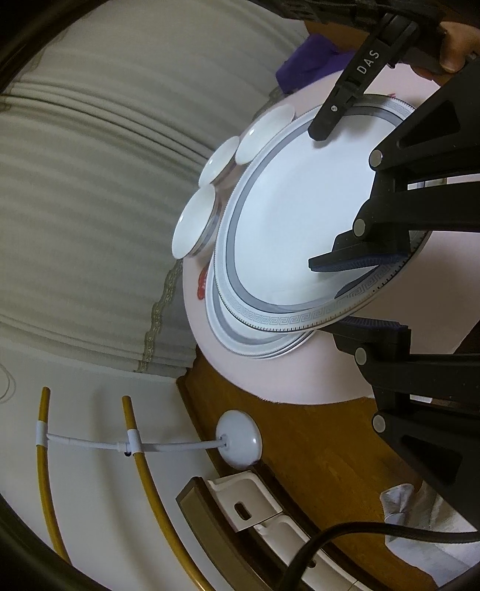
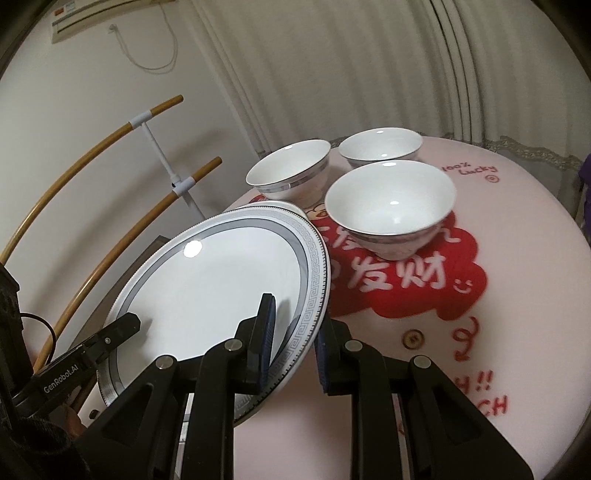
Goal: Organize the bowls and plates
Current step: 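Carry the held plates over the third grey-rimmed plate with both tools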
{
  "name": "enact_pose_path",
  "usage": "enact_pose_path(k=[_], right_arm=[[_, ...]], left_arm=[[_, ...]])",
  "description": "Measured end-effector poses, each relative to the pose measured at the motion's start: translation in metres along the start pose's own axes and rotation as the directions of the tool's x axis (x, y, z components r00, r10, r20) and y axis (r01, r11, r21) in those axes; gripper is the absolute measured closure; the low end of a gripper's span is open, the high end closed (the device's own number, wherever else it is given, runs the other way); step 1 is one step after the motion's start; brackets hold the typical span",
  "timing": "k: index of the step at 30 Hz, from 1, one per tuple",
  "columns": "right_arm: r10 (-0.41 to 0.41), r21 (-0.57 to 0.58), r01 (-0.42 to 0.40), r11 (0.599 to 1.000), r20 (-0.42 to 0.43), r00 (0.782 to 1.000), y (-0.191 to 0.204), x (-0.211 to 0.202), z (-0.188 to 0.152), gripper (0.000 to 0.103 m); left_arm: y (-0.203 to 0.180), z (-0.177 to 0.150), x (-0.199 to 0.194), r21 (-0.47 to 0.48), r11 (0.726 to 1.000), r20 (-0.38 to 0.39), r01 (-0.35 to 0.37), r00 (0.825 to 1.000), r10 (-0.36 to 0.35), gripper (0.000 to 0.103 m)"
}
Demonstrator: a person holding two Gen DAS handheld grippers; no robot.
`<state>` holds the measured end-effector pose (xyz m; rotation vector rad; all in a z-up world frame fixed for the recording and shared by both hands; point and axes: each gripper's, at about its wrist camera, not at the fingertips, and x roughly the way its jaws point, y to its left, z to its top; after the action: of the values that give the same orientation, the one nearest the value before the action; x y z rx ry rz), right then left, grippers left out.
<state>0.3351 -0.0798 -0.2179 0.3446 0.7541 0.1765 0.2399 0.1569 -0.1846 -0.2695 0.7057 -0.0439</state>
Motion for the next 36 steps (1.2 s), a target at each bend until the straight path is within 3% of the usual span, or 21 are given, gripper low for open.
enact_pose_path(k=[17,36], right_arm=[[-0.012,0.016,0.013,1.0,-0.038,0.999,0.002,0.041,0.013,0.083],[-0.044,0.017,0.045,0.999,-0.063,0.997,0.009,0.054,0.021,0.083]], left_arm=[[-0.008,0.017,0.046,-0.008,1.0,-0.022,-0.014,1.0,0.013,0.083],[-0.003,0.023,0.052,-0.008,1.0,-0.053,-0.025,0.998,0.025,0.082]])
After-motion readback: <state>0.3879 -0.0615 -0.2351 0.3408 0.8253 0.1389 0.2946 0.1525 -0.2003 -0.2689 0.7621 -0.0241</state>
